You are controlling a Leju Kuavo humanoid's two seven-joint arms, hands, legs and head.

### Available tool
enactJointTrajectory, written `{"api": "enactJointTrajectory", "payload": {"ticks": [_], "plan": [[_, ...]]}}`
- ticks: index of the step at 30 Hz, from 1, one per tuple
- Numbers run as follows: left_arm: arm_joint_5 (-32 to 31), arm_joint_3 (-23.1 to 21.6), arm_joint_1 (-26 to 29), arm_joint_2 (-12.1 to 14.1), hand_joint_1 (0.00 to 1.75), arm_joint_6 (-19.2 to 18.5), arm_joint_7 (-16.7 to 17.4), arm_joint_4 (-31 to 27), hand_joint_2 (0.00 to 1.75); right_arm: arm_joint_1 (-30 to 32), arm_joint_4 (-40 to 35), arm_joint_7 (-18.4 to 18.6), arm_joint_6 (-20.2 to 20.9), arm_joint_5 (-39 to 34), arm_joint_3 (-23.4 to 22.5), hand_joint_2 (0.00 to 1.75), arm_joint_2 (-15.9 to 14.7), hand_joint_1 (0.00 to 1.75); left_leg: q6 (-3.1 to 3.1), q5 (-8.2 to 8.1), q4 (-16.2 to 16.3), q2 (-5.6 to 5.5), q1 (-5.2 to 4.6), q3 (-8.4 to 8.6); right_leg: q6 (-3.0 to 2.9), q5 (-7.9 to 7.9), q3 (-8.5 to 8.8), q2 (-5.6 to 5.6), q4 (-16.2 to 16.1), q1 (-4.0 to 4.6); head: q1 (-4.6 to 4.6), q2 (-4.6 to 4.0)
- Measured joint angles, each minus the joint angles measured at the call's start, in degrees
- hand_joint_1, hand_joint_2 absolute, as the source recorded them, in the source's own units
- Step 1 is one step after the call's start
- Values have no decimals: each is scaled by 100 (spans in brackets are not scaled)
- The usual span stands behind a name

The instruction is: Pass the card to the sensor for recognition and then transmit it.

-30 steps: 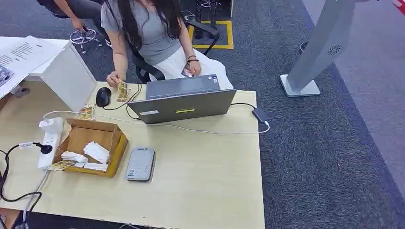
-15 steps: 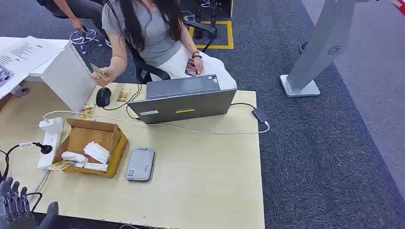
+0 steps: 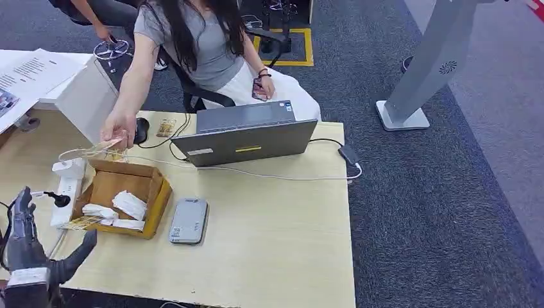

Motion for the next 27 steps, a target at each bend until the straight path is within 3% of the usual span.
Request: {"api": "enactJointTrajectory", "payload": {"ticks": [10, 27], "plan": [[-1613, -368, -638, 592, 0, 713, 678, 415, 175, -19, 22, 192, 234, 381, 39, 175, -83, 0, 0, 0, 1, 0, 0, -1, 0, 0, 0, 0, 0, 0, -2, 0], [-4257, -864, -1710, 1707, 0, 2082, 1847, 1679, 175, -56, 31, 383, 697, 1151, 184, 175, -249, 0, -1, 1, 1, 3, 0, 0, -1, 3, -1, 7, 2, 0, -2, 0]]}}
